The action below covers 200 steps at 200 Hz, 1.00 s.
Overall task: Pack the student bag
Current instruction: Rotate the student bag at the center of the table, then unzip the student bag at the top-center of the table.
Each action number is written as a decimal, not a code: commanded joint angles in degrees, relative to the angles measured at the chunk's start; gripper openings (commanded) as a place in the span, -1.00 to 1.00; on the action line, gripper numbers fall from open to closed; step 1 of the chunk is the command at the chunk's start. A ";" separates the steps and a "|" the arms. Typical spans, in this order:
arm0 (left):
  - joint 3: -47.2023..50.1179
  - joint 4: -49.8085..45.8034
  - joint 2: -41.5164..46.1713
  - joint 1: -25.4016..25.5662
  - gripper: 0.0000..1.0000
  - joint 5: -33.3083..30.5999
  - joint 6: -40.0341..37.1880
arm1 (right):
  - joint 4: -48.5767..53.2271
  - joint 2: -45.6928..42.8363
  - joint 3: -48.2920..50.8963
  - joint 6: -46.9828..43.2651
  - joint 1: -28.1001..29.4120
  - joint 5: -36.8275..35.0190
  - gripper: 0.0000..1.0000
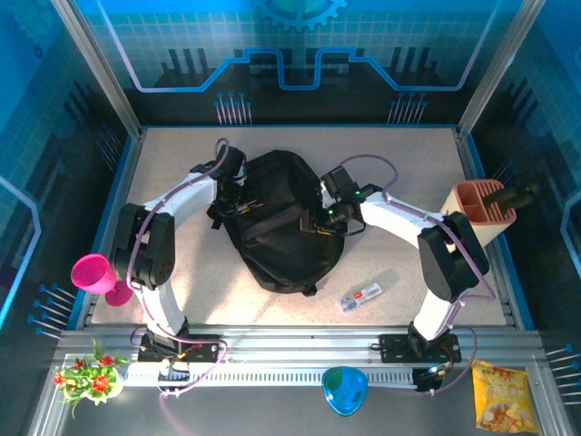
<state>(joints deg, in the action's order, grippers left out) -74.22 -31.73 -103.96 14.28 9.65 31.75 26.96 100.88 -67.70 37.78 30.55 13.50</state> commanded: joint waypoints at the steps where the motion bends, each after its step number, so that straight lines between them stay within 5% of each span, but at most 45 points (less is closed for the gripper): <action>1: 3.46 -1.94 0.54 -0.66 -0.16 0.95 3.95 | 3.09 3.24 -1.27 0.26 -1.76 -3.88 0.04; 60: 7.66 1.59 1.88 3.03 -0.32 9.05 7.67 | 4.44 10.70 -13.76 -5.51 -7.87 -11.76 0.03; 118: 3.19 1.75 4.78 4.43 -0.28 8.31 6.75 | 7.39 6.76 -19.50 -3.97 -1.14 -10.65 0.19; 200: -5.77 7.13 -2.56 6.25 -0.25 12.84 10.08 | 15.06 17.01 -30.64 -0.94 -0.27 -13.27 0.16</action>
<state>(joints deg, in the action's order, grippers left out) -77.23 -25.69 -103.31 19.81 20.03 39.83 37.08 115.94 -97.62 36.01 30.59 1.80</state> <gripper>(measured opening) 0.374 0.598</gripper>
